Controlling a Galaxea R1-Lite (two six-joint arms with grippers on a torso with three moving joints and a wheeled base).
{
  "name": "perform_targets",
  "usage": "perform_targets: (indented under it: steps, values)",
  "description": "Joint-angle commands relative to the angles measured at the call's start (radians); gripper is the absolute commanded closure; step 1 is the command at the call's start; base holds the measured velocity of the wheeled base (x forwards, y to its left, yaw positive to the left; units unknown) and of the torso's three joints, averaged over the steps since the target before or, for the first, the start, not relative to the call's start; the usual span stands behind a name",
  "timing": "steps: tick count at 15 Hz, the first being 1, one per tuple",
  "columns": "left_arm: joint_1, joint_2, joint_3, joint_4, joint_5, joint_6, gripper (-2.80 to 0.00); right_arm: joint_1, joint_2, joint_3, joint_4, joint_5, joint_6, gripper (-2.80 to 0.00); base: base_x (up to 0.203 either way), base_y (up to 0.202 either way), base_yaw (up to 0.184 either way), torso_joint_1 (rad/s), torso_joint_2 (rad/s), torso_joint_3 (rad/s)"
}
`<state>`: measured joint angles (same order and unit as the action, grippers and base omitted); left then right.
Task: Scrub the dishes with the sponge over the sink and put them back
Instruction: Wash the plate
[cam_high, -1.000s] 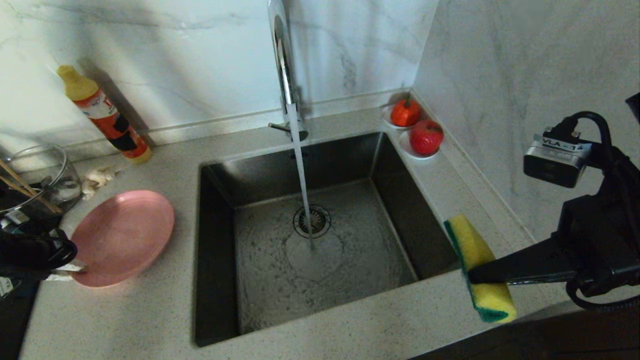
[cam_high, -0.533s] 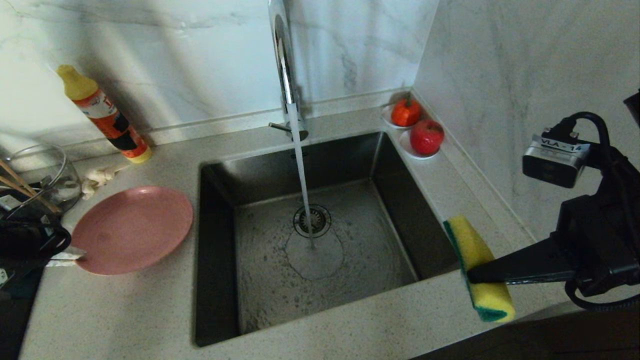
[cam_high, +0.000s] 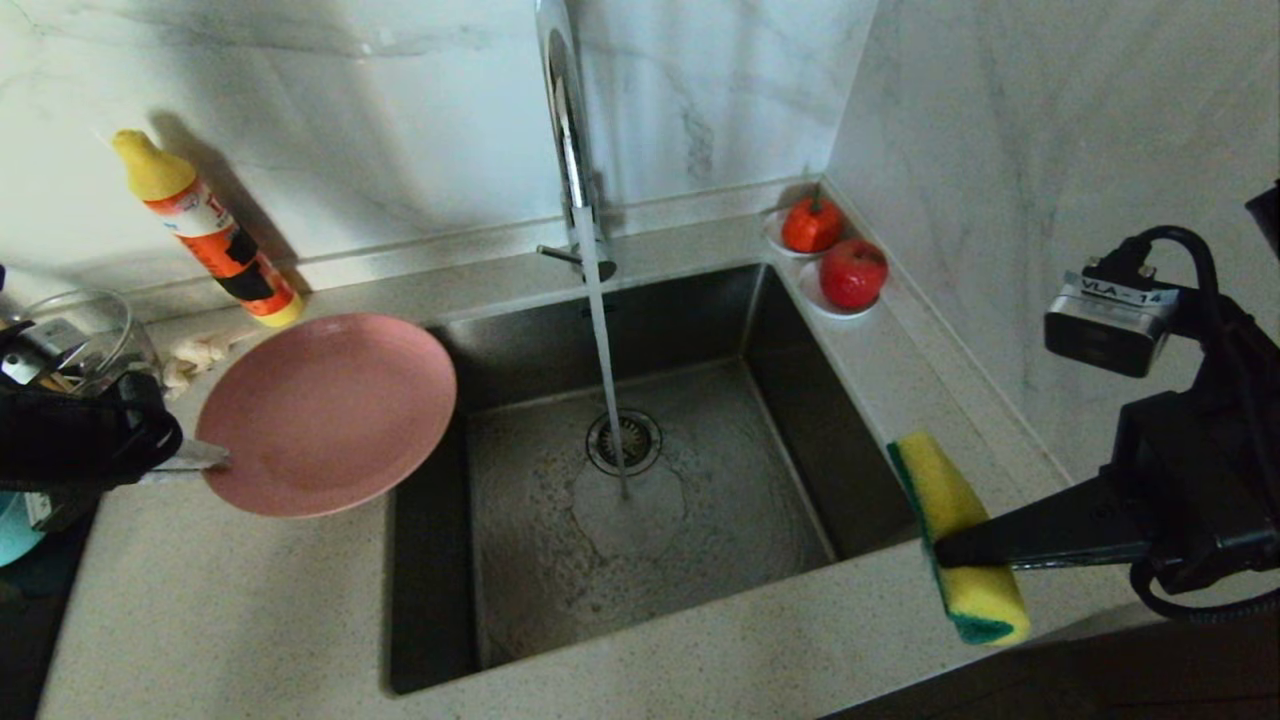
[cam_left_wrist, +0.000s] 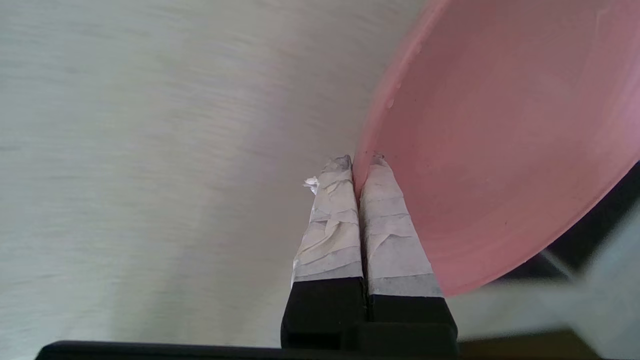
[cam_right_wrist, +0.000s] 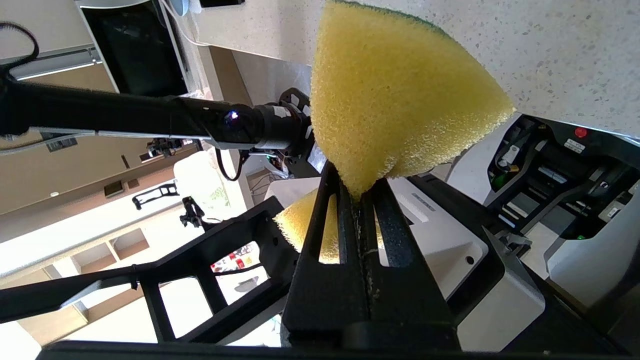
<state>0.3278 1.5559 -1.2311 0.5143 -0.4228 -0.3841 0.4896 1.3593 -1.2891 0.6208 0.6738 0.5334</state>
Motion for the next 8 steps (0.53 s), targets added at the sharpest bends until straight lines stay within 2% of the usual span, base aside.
perform_targets:
  steps: [1, 5, 8]
  values:
    - [-0.100, -0.039, -0.005, -0.003, -0.002, -0.025, 0.00, -0.005, -0.015, 0.002, 0.004, 0.004, 0.003, 0.00, 0.000, 0.000, 0.000, 0.000, 0.00, 0.000]
    - [-0.266, 0.009, -0.032, -0.022, 0.043, -0.088, 0.00, -0.014, -0.019, -0.001, 0.006, 0.006, 0.007, 0.00, 0.000, 0.000, 0.000, 0.000, 0.00, 0.000]
    - [-0.379, 0.095, -0.060, -0.106, 0.156, -0.147, 0.00, -0.014, -0.017, -0.004, 0.007, 0.006, 0.007, 0.00, 0.000, 0.000, 0.000, 0.000, 0.00, 0.000]
